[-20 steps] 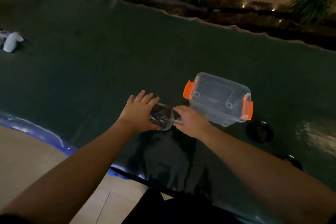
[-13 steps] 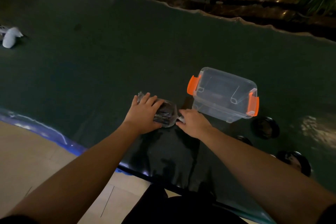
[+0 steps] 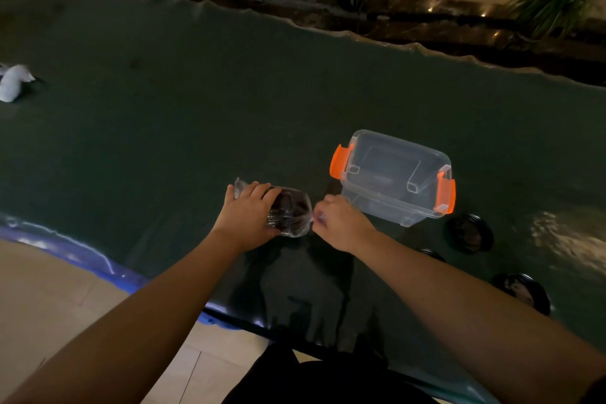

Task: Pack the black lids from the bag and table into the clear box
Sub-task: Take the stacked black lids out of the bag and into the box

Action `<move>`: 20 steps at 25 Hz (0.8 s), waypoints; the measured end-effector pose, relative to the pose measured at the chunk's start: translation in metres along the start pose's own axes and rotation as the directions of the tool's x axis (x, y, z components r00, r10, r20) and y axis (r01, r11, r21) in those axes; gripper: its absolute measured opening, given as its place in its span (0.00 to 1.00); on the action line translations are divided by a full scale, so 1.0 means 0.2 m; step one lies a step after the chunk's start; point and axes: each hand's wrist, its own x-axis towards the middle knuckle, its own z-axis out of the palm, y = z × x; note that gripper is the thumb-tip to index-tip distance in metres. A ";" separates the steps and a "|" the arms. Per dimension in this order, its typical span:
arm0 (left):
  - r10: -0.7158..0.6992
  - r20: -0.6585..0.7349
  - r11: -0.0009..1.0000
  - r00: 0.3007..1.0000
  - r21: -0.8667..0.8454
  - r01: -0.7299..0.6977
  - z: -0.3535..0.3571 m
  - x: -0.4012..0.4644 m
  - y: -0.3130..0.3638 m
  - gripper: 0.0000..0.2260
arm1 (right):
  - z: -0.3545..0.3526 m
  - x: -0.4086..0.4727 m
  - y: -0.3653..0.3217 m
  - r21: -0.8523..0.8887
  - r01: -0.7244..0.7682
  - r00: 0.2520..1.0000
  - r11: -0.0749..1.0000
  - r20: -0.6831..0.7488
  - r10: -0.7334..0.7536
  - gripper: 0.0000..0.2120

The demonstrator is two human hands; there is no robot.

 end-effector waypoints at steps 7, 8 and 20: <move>-0.036 -0.116 0.940 0.993 -0.341 -0.005 -0.07 -0.07 0.01 0.40 | -0.23 0.01 -0.11 0.062 0.090 0.994 0.994 -0.074 -0.085 0.04; -0.052 -0.119 0.916 0.992 -0.401 0.000 -0.07 -0.08 0.02 0.40 | -0.25 0.00 -0.12 0.054 0.121 0.990 0.991 -0.086 -0.116 0.04; 0.005 -0.195 0.734 0.981 -0.665 -0.136 -0.09 -0.12 0.29 0.35 | -0.38 -0.11 -0.04 -0.056 0.158 0.985 0.986 -0.066 -0.162 0.06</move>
